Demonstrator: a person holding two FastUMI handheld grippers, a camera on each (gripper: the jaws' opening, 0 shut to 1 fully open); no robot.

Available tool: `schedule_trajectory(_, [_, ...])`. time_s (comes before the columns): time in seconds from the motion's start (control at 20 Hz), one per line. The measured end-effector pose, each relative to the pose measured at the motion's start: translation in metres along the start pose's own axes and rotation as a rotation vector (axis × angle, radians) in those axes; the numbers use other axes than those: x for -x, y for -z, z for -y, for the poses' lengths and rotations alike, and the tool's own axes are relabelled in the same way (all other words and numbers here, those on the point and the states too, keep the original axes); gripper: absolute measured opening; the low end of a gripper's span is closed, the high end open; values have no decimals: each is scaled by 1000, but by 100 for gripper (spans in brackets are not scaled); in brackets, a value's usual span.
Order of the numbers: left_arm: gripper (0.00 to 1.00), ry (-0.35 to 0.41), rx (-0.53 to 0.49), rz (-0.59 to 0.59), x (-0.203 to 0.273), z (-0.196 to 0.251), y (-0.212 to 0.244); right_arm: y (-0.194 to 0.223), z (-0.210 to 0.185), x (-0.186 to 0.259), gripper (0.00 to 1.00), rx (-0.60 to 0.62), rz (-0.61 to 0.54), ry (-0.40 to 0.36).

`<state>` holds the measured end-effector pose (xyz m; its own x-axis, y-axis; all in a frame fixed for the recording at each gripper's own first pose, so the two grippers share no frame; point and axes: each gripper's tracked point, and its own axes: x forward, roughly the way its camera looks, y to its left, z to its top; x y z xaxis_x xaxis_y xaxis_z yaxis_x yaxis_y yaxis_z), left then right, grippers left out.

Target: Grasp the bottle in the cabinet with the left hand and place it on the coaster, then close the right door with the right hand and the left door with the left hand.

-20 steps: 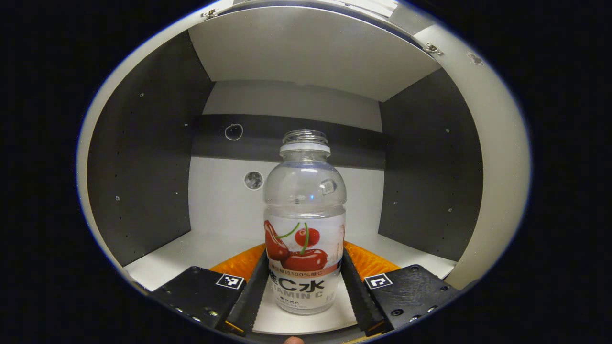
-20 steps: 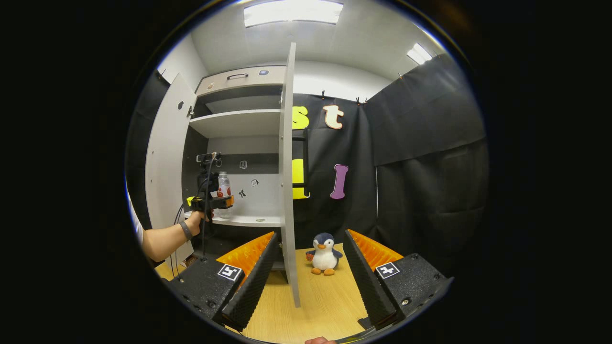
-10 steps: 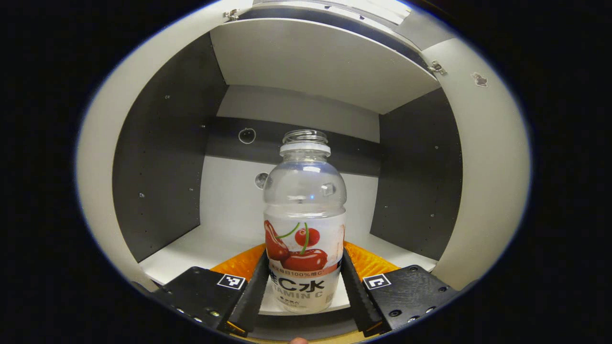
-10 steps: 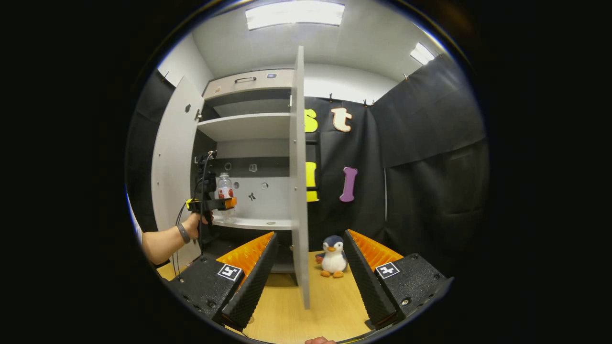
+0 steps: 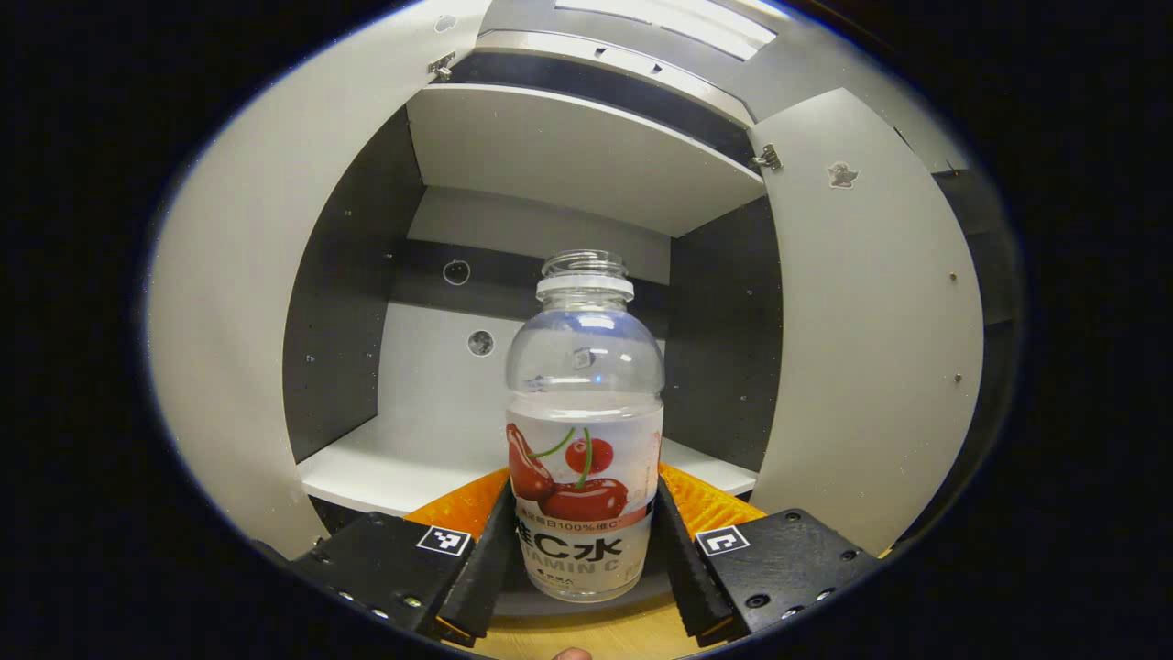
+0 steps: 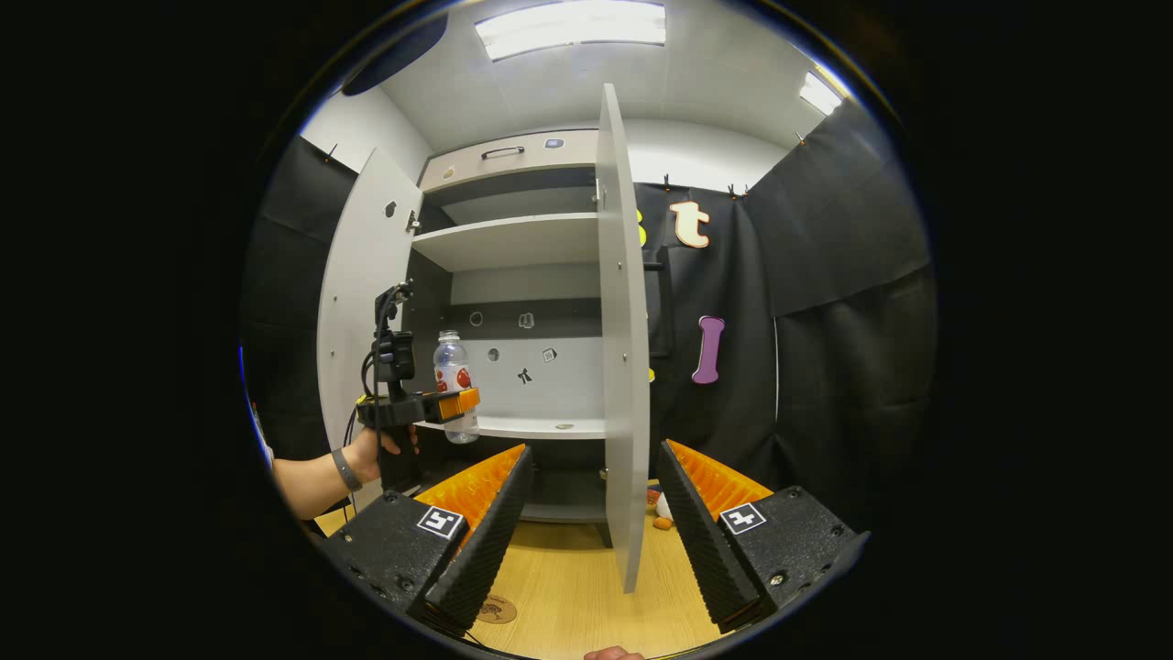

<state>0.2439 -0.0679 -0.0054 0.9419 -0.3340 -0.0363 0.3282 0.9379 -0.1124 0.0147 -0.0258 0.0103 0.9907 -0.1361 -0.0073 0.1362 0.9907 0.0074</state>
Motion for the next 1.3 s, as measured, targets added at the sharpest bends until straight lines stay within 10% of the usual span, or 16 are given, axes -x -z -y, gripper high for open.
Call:
schedule_trajectory(0.75, [74,-79,-187,-13,136,65,125,-36,-15,5,84,27,57,-161])
schedule_trajectory(1.3, [74,-224,-106,-87,168,71,247,-52,-4,-5,84,24,28,-149])
